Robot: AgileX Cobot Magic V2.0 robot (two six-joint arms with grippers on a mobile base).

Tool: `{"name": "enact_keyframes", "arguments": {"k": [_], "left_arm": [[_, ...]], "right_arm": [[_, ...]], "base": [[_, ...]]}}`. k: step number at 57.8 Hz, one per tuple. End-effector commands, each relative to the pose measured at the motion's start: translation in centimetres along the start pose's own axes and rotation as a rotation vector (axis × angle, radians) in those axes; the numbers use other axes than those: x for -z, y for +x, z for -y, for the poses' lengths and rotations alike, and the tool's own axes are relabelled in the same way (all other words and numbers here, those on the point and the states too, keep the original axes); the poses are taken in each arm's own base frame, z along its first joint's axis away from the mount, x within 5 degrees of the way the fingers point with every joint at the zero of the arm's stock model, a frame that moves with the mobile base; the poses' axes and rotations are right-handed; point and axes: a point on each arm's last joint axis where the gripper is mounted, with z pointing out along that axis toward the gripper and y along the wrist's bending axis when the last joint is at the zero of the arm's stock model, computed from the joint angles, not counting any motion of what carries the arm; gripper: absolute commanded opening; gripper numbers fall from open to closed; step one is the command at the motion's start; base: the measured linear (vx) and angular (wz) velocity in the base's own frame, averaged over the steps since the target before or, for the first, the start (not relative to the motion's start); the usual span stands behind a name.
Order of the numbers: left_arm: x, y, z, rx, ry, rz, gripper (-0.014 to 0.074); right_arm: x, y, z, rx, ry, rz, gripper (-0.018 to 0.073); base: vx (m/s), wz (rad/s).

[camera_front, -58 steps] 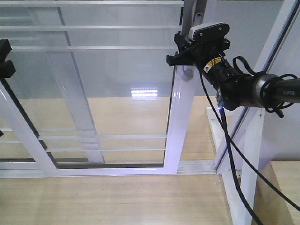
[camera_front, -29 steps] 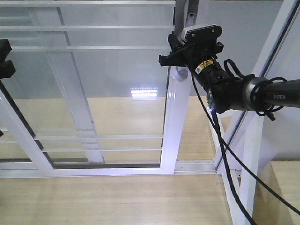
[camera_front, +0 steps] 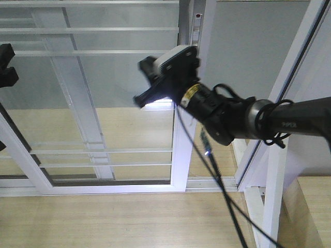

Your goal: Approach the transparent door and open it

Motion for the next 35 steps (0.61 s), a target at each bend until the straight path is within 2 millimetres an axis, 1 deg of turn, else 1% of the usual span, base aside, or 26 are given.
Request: {"name": "enact_keyframes", "arguments": {"k": [1, 6, 12, 18, 25, 27, 30, 32, 33, 34, 35], "left_arm": [[0.3, -2.1, 0.1, 0.009, 0.002, 0.129, 0.0541], [0.3, -2.1, 0.1, 0.009, 0.002, 0.128, 0.0541], [0.3, -2.0, 0.1, 0.009, 0.002, 0.111, 0.0541], [0.3, -1.5, 0.1, 0.006, 0.003, 0.061, 0.0541], [0.2, -0.9, 0.1, 0.006, 0.004, -0.012, 0.0541], [0.2, -0.7, 0.1, 0.005, 0.004, -0.027, 0.0541], [0.2, -0.6, 0.1, 0.005, 0.004, -0.036, 0.0541], [0.2, -0.6, 0.1, 0.005, 0.004, -0.036, 0.0541], [0.2, -0.7, 0.1, 0.005, 0.004, -0.035, 0.0541], [0.2, -0.7, 0.1, 0.005, 0.004, -0.035, 0.0541], [0.2, -0.7, 0.1, 0.005, 0.005, -0.033, 0.0541]], "right_arm": [[0.5, -4.2, -0.1, 0.040, -0.027, 0.160, 0.0085], [0.6, -4.9, -0.6, 0.047, -0.039, 0.174, 0.0085], [1.1, -6.3, -0.4, 0.053, -0.021, 0.165, 0.0085], [2.3, -8.0, 0.1, 0.062, 0.023, 0.089, 0.0085], [5.5, -10.7, 0.5, 0.061, 0.086, -0.024, 0.0070], [6.9, -11.7, 0.5, 0.069, 0.098, -0.040, 0.0052], [8.6, -12.6, 0.4, 0.084, 0.113, -0.072, 0.0019], [10.1, -13.6, 0.2, 0.100, 0.124, -0.075, -0.0013], [10.7, -13.6, 0.2, 0.105, 0.128, -0.089, -0.0015], [11.5, -14.2, 0.1, 0.110, 0.133, -0.081, -0.0014], [12.1, -14.1, 0.0, 0.114, 0.136, -0.094, -0.0011]], "base": [[-0.01, 0.01], [0.00, 0.02], [0.00, 0.00], [0.00, 0.00], [0.00, 0.00], [0.00, 0.00], [0.00, 0.00], [0.00, 0.00], [0.00, 0.00], [0.00, 0.00], [0.00, 0.00]]}}
